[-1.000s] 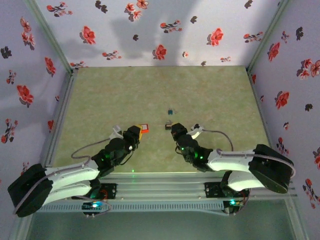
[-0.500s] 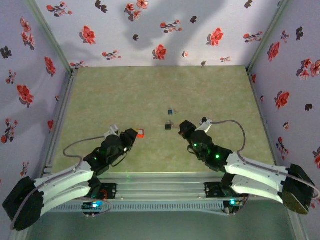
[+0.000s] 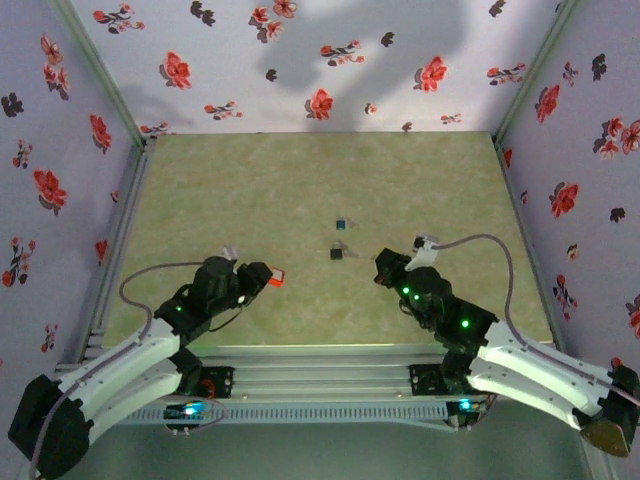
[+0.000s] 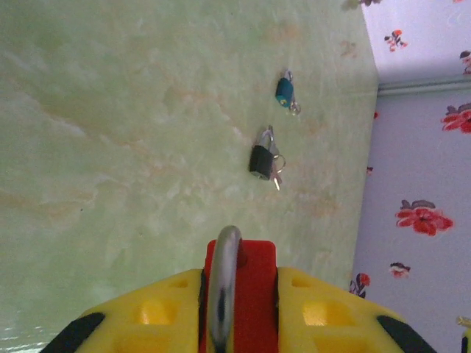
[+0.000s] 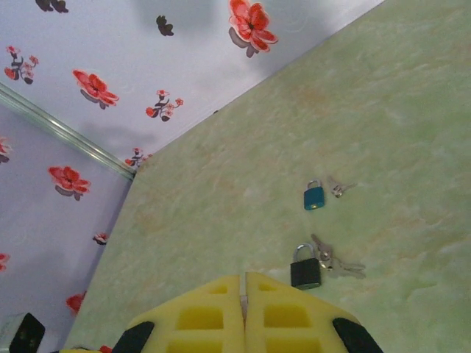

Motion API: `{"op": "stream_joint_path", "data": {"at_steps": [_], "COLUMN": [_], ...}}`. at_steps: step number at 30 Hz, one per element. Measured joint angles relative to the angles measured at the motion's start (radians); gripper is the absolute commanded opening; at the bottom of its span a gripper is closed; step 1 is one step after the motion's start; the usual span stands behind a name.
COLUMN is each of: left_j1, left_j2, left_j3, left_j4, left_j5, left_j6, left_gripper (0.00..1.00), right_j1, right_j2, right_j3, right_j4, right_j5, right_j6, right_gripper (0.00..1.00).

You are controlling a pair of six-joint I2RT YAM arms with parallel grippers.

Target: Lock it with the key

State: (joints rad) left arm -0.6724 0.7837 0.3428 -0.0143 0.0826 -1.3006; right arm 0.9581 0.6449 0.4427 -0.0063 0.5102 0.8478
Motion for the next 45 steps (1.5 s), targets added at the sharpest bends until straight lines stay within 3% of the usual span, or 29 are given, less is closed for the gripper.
{"op": "stream_joint_path", "data": {"at_steps": [11,23,45], "left_j1": [0.02,0.028,0.05], "left_j2": [0.056,0.175,0.425], "left_j3": [0.09,0.192,0.356], "left_j4": [-0.126,-0.192,-0.218], "left_j5": [0.094,0.156,0.256], "left_j6": [0.113,0.22,0.338], "left_gripper": [0.0,0.0,0.0], "right_j1": [-0.069,-0.185,-0.243], "right_j2": [-0.011,0.019,0.037], "right_j3": [0.115,0.157,0.177], "right_j4": [-0.17,-0.286,-0.367], "right_j5": [-0.074,-0.258,-0.415], "right_j6": [-0.124,-0.152,-0.169], "right_gripper": [0.0,0.0,0.0]}}
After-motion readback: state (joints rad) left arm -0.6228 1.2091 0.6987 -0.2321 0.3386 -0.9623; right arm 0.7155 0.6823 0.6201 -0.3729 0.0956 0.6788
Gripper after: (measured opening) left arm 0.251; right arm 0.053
